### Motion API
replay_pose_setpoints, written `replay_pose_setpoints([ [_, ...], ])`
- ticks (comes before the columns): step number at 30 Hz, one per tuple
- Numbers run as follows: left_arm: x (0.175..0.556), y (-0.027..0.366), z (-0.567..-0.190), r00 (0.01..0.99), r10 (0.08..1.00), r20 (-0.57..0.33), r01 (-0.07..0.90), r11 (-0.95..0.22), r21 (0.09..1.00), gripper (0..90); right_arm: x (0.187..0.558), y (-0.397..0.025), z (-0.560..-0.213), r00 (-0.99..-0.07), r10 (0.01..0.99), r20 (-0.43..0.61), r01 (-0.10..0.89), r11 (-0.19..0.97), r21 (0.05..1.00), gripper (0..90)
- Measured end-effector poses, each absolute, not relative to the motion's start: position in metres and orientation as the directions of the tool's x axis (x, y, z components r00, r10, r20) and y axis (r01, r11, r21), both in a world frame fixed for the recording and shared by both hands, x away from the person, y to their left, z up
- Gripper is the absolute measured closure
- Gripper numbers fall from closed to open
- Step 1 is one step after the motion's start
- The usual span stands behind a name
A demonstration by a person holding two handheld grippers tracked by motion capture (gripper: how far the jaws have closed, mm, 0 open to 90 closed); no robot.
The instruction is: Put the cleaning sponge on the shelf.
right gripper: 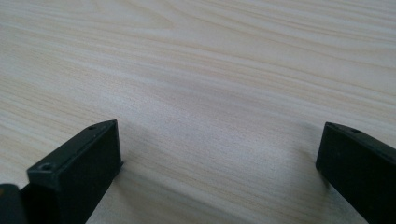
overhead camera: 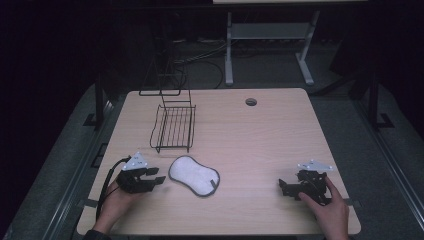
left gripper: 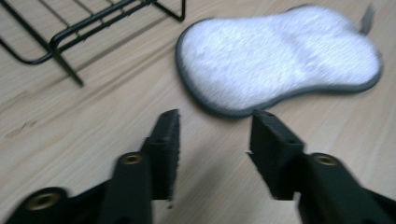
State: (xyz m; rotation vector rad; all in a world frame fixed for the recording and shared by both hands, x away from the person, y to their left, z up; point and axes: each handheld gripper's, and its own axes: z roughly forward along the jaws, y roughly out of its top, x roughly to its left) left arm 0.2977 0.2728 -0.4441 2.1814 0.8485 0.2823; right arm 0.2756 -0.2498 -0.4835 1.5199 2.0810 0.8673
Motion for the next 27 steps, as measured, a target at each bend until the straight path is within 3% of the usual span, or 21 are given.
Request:
replay_pose_setpoints([
  [7, 0.304, 0.262, -0.435, 0.782, 0.617, -0.086, 0.473, -0.498, 0.727, 88.7, 0.276, -0.250, -0.484, -0.315, 0.949, 0.027, 0.687, 0.208, 0.696, 0.0],
  [27, 0.329, 0.232, -0.432, 0.804, 0.587, -0.096, 0.464, -0.519, 0.718, 89.8, 0.276, -0.250, -0.484, -0.315, 0.949, 0.027, 0.687, 0.208, 0.696, 0.0],
])
